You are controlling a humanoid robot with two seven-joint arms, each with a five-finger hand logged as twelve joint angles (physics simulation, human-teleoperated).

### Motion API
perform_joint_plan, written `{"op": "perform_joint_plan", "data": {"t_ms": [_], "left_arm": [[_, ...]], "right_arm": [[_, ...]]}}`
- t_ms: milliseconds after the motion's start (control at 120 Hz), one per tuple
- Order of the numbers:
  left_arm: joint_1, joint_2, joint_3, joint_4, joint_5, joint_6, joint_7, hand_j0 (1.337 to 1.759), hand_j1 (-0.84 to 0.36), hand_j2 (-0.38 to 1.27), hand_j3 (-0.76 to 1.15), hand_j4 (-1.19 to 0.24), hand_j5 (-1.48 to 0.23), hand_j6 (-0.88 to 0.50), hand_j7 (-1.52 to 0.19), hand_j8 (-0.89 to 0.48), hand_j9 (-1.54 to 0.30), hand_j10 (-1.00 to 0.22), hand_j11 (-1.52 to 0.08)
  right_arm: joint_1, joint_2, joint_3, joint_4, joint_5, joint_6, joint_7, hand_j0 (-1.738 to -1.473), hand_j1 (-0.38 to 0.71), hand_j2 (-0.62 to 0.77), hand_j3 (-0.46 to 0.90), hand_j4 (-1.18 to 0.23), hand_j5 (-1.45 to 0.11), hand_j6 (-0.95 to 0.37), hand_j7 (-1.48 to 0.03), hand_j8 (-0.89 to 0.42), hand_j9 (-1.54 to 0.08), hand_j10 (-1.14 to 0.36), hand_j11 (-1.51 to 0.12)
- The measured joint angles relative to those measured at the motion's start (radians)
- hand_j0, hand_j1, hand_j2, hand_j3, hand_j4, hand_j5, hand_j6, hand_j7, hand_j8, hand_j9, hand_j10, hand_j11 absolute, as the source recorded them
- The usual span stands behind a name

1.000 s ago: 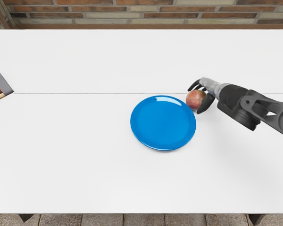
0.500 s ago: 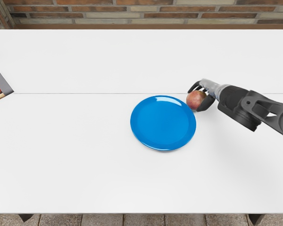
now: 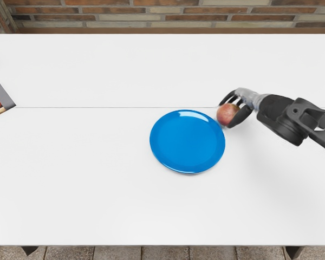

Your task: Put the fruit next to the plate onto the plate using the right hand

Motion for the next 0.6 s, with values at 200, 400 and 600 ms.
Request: {"op": "perform_joint_plan", "data": {"t_ms": [200, 400, 600], "left_arm": [[0.001, 0.0, 0.0, 0.0, 0.0, 0.0, 0.0, 1.658, 0.34, 0.0, 0.0, -0.01, -0.01, -0.01, -0.01, -0.01, -0.01, -0.01, -0.01], [0.001, 0.0, 0.0, 0.0, 0.0, 0.0, 0.0, 1.658, 0.34, 0.0, 0.0, -0.01, -0.01, -0.01, -0.01, -0.01, -0.01, -0.01, -0.01], [0.001, 0.0, 0.0, 0.0, 0.0, 0.0, 0.0, 1.658, 0.34, 0.0, 0.0, -0.01, -0.01, -0.01, -0.01, -0.01, -0.01, -0.01, -0.01]], "right_arm": [[0.003, -0.053, 0.173, 0.027, 0.114, 0.083, 0.001, -1.651, 0.19, 0.25, 0.0, -0.52, -0.75, -0.31, -0.78, -0.32, -0.78, -0.59, -0.79], [-0.018, -0.04, 0.324, 0.071, 0.251, 0.282, 0.002, -1.654, 0.17, 0.26, 0.0, -0.55, -0.77, -0.35, -0.77, -0.35, -0.79, -0.63, -0.79], [-0.089, 0.018, 0.294, 0.076, 0.278, 0.325, 0.002, -1.656, 0.19, 0.31, 0.0, -0.55, -0.76, -0.35, -0.77, -0.35, -0.78, -0.63, -0.78]]}}
